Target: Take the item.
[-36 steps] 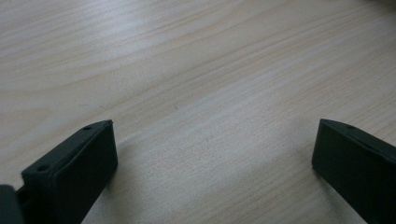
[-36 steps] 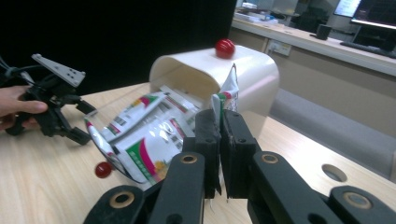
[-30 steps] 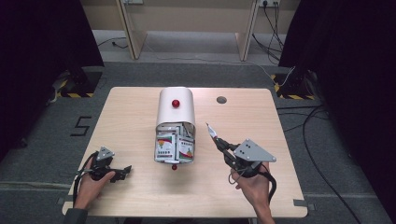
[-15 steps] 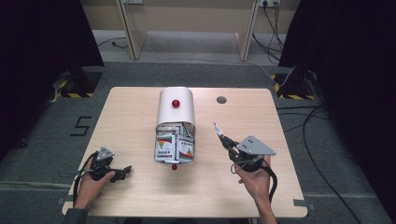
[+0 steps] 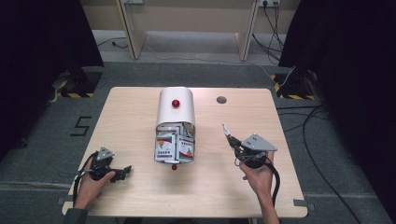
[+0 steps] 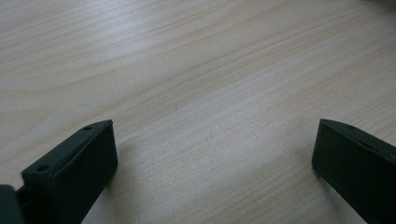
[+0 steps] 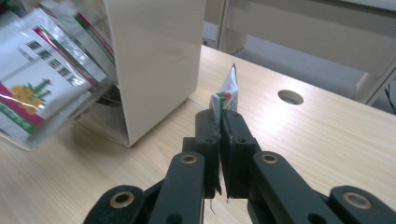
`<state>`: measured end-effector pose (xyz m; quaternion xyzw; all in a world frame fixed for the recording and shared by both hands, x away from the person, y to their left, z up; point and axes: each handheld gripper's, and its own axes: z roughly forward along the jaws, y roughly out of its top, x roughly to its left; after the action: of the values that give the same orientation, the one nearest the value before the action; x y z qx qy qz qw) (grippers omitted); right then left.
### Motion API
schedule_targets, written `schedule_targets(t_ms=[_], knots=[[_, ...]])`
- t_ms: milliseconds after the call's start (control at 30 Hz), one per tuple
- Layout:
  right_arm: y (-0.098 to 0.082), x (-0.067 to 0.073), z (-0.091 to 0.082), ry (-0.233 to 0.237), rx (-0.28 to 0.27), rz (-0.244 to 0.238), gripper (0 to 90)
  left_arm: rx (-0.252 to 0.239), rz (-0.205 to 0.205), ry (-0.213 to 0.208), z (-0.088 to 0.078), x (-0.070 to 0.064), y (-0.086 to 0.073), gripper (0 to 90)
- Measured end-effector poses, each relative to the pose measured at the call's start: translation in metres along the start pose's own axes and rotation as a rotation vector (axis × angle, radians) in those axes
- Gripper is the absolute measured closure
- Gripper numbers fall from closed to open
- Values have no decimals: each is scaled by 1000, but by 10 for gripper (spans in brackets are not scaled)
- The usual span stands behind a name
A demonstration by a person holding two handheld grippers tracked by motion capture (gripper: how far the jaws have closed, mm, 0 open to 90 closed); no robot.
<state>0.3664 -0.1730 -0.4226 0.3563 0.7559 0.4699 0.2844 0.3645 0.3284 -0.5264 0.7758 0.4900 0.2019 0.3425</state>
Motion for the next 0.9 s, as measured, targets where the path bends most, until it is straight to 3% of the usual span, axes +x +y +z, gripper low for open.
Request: schedule_targets(t_ms=[367, 900], knots=[[-11, -11, 7, -39, 35, 14, 867, 0, 0, 0, 0, 0, 0, 0], [-16, -14, 11, -43, 46, 21, 867, 0, 0, 0, 0, 0, 0, 0]])
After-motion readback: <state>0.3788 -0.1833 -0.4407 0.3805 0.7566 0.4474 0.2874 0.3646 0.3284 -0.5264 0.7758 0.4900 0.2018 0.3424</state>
